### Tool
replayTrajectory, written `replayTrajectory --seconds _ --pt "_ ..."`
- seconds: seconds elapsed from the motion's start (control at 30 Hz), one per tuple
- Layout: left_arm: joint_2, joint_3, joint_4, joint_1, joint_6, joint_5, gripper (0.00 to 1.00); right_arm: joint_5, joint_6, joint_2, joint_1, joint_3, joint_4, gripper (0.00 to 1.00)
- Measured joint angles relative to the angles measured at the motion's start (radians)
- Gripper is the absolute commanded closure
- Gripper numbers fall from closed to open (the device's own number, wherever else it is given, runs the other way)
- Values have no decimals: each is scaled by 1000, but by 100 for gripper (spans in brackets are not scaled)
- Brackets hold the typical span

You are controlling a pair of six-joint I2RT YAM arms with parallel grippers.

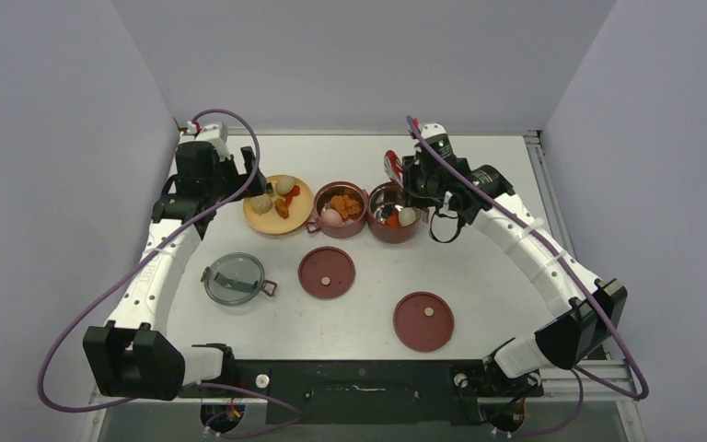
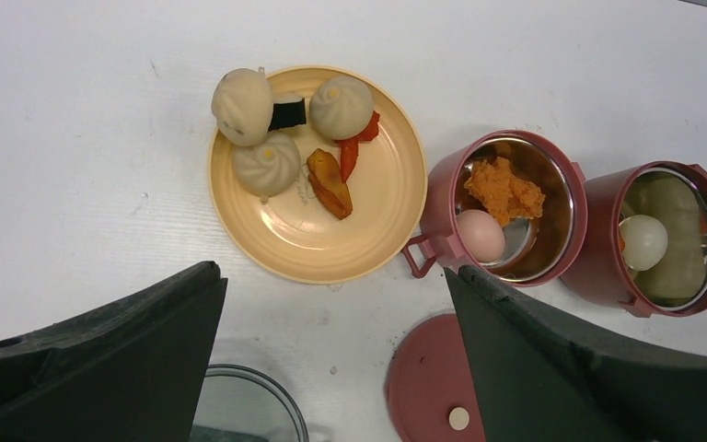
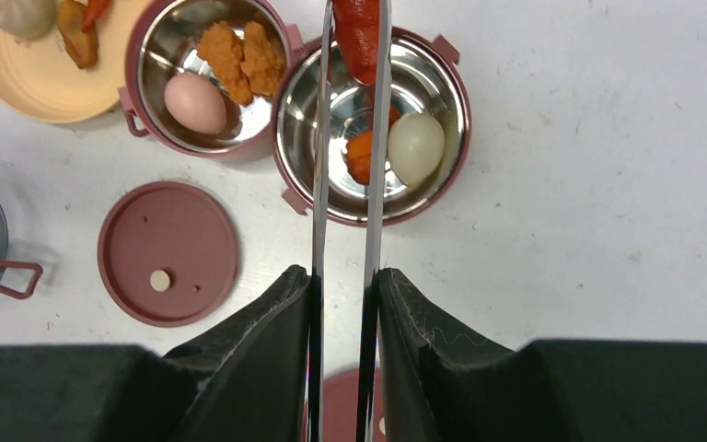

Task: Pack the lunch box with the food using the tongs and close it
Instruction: Place the fake food in the packing box.

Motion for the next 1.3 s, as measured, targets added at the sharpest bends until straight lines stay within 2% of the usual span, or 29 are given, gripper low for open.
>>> replayTrajectory --seconds 0.23,0.43,0.87,1.03,1.3 --pt "0 0 0 0 -4 0 3 -113 -22 -84 -90 -126 -18 89" --pt "0 0 0 0 -6 1 3 -182 -23 -86 -100 -183 -18 89" --pt "0 0 0 0 -6 8 3 -222 -22 -80 -108 -239 29 88" --pt "0 -1 0 0 -6 10 3 -237 -20 -62 -108 -249 44 86" --pt "0 -1 0 0 -6 11 3 -237 -18 -51 -108 -264 54 72"
